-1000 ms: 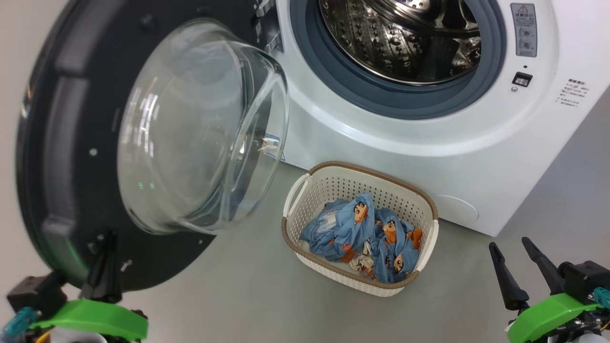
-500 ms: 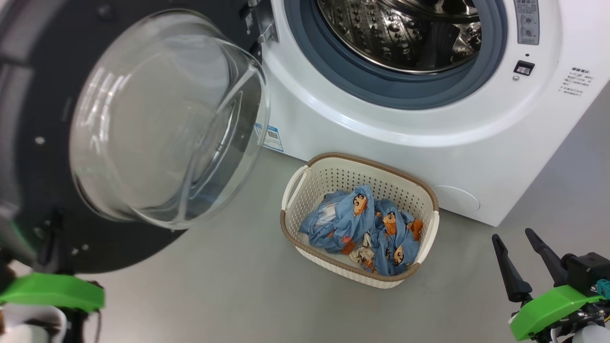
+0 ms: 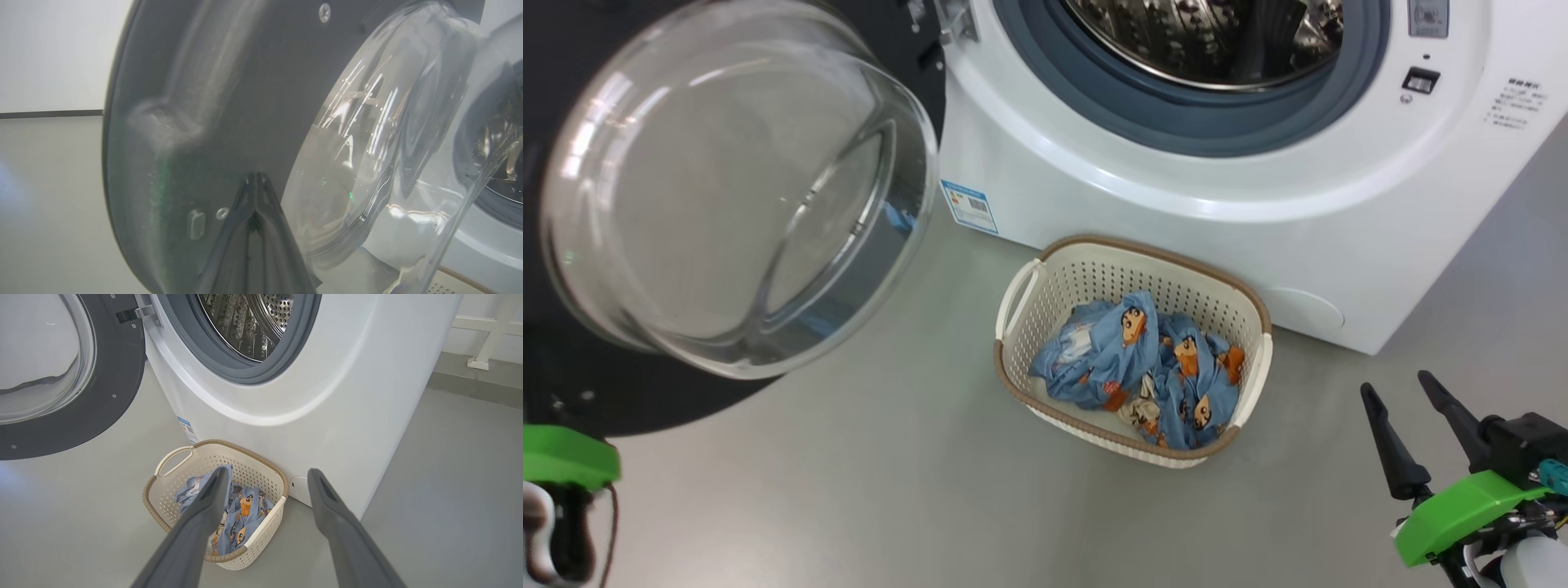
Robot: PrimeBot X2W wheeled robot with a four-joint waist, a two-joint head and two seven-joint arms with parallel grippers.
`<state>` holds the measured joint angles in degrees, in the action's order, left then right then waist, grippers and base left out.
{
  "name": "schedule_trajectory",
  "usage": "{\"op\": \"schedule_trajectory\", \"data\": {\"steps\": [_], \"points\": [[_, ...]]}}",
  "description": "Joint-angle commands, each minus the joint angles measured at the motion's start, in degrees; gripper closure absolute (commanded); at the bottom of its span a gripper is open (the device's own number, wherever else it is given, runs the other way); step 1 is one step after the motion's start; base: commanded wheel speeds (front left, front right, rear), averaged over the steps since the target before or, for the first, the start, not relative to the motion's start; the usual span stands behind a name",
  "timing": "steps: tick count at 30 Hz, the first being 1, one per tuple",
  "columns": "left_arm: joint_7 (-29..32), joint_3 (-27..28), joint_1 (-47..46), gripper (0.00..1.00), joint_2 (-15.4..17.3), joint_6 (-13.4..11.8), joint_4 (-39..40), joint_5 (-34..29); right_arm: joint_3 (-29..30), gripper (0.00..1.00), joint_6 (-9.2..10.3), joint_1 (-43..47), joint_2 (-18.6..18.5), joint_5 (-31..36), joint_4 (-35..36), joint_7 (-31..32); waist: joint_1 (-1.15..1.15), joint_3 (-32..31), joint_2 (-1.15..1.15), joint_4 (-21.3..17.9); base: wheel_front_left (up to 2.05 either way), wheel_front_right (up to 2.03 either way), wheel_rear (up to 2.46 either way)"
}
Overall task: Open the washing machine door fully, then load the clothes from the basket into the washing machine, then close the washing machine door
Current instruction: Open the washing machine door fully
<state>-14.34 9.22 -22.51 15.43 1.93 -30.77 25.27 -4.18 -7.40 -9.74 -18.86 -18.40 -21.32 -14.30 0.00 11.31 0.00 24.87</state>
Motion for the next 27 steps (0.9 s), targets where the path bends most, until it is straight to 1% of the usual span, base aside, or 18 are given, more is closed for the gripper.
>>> {"op": "schedule_trajectory", "data": {"steps": [1, 9, 18, 27], "points": [[-0.6, 3.4, -3.5, 1.0, 4.2, 0.4, -0.2, -1.0, -1.5, 0.0, -0.09, -1.8, -1.0, 0.5, 1.2, -0.7, 0.0, 1.2, 0.0, -0.7, 0.0, 0.0, 0.0], [-0.7, 8.0, -8.8, 1.0, 6.1, 1.8, -6.4, -4.9, -2.3, 0.0, -0.09, -4.0, -1.2, 1.1, 1.1, -0.7, 0.0, 4.6, 0.0, -2.1, 0.0, 0.0, 0.0], [-0.7, 12.8, -12.4, 1.0, 7.4, 2.2, -11.6, -7.8, -2.3, 0.0, -0.09, -6.0, -0.8, 1.8, 1.1, -0.7, 0.0, 7.2, 0.0, -3.5, 0.0, 0.0, 0.0], [-0.7, 16.9, -16.7, 1.0, 10.7, 3.1, -18.5, -10.3, -2.6, 0.0, -0.09, -8.2, -1.0, 2.4, 1.2, -0.7, 0.0, 10.2, 0.0, -4.9, 0.0, 0.0, 0.0]]}}
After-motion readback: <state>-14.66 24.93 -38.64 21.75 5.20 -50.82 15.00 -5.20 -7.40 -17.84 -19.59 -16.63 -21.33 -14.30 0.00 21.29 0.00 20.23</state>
